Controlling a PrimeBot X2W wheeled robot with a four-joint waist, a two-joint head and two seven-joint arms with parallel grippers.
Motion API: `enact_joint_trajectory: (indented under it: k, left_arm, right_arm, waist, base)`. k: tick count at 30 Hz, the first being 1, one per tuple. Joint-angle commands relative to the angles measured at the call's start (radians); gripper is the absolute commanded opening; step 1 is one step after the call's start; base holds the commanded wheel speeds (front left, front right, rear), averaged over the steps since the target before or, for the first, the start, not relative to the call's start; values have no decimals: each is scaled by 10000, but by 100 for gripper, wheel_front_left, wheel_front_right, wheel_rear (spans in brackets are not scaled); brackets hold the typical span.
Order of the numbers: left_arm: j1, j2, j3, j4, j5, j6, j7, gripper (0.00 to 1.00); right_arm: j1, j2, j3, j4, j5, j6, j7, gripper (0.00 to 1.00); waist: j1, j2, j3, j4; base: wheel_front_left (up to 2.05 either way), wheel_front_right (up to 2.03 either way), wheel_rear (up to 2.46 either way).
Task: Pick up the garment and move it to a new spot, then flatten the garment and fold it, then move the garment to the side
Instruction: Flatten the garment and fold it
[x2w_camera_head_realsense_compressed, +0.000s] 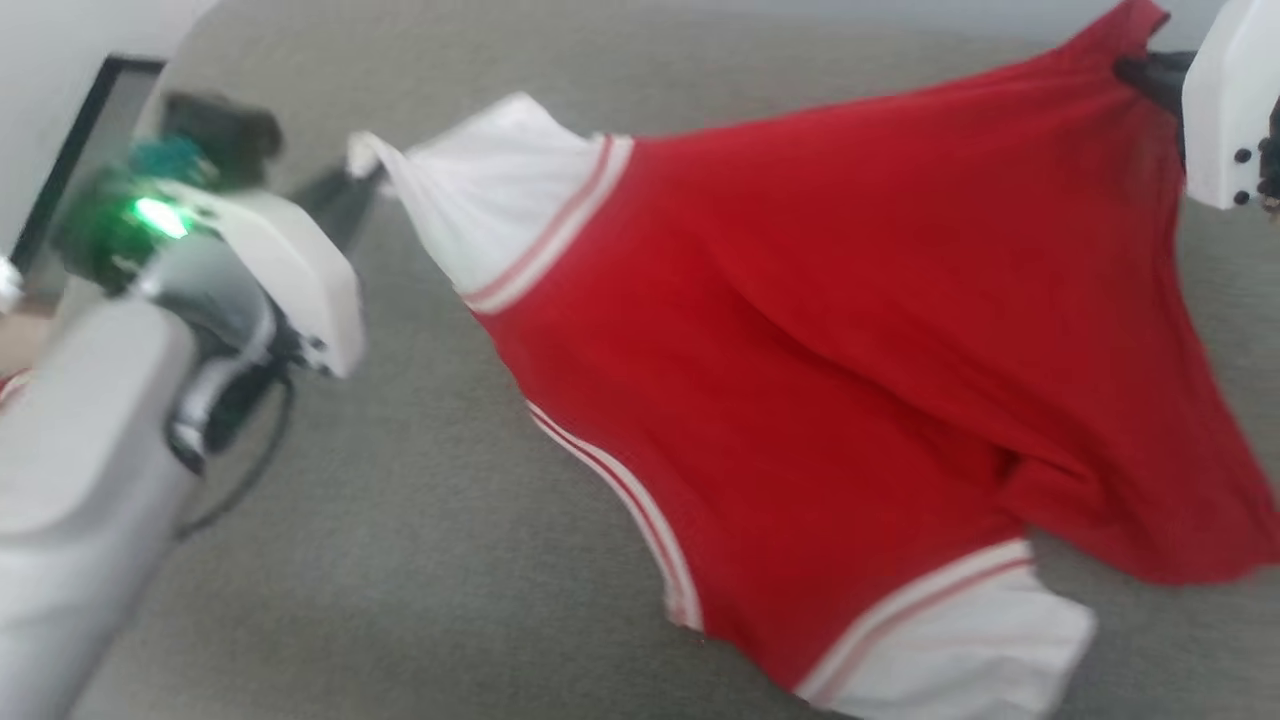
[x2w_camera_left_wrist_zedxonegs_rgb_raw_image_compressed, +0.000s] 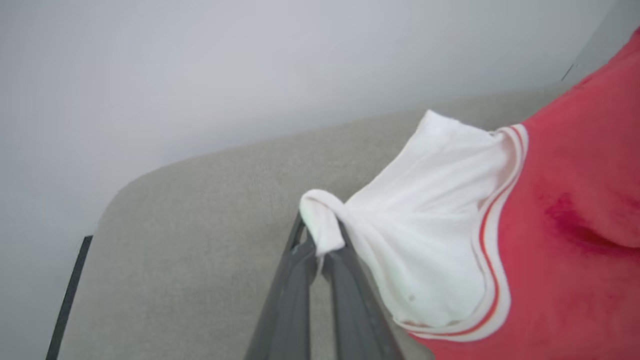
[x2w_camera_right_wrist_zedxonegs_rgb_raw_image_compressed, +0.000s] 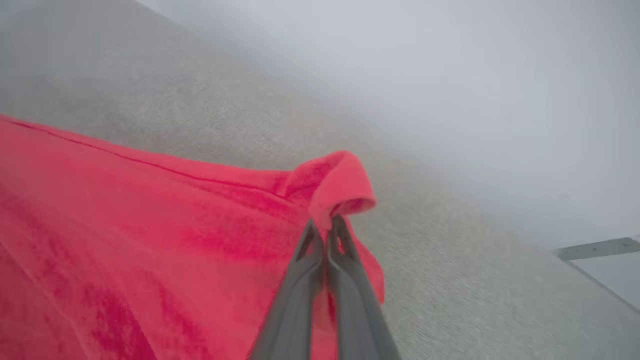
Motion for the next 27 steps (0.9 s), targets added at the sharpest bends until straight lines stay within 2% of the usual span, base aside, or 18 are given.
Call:
enact_joint_trajectory:
  k: [1, 7, 16, 21, 27]
  left_arm:
    - [-288, 297, 121, -173, 51, 98, 269, 0]
    - [-1418, 1229, 294, -983, 172, 180, 1633, 0]
    - [-2576, 1783, 358, -1117, 88, -24, 2871, 0]
    - [-3052, 1763, 352, -657, 270, -66, 2831, 0]
    - [-3774, 1456, 418, 607, 790, 86, 1896, 0]
  right_arm:
    - [-77, -51, 0, -180, 42, -16, -215, 0]
    - [-125, -508, -257, -1029, 192, -16, -700, 0]
    - [58, -865, -870, -1716, 242, -18, -853, 0]
    - [95, -536, -1286, -1432, 115, -18, -1074, 0]
    - [-327, 508, -1575, -244, -566, -19, -1848, 0]
  waist:
    - [0, 0, -541, -629]
    - [0, 0, -1160, -1403]
    - [0, 0, -1703, -2101]
    - [0, 0, -1770, -2373]
    - [0, 0, -1491, -2570]
  base:
    - [0, 0, 0]
    - [0, 0, 0]
    - [0, 0, 0]
    - [0, 0, 0]
    - [0, 0, 0]
